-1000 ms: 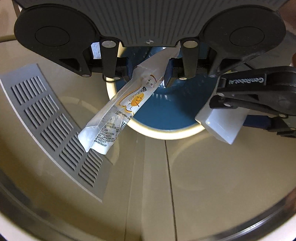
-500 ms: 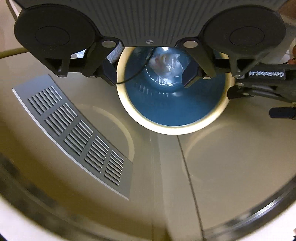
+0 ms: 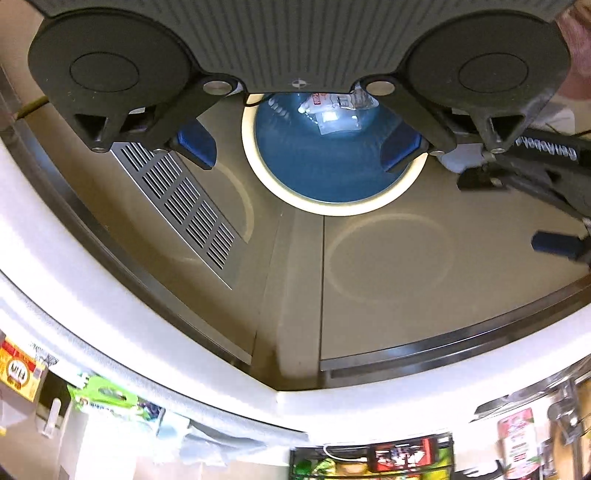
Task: Collect trash
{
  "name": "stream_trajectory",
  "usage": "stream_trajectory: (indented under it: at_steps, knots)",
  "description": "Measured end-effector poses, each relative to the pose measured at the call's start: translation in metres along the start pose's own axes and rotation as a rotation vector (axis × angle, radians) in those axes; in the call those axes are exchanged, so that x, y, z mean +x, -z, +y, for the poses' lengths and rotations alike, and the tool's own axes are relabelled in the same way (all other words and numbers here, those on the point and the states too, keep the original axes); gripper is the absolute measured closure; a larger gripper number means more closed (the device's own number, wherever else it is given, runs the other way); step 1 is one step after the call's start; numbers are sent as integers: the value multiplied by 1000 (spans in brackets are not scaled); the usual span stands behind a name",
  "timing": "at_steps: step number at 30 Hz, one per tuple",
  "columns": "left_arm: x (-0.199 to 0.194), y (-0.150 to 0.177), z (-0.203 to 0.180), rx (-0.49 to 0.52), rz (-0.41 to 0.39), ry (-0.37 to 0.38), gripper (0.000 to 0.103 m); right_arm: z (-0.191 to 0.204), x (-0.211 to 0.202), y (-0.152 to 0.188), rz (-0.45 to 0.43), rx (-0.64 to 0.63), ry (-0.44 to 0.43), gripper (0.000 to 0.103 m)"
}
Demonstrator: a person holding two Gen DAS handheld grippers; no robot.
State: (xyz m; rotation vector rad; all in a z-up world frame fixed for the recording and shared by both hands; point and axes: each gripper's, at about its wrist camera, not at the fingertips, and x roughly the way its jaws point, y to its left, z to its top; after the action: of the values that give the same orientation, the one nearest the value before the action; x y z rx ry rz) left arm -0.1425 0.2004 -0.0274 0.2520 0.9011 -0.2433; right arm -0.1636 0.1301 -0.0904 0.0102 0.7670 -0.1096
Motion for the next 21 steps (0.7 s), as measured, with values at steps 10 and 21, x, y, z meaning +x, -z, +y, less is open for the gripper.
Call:
stream_trajectory:
  at_steps: [10, 21]
  knots:
    - [-39, 2, -2, 18, -74, -29, 0, -11, -35, 14, -117, 24, 42, 4]
    - [-34, 1, -10, 59, -108, -45, 0, -10, -42, 16, -131, -8, 46, 4]
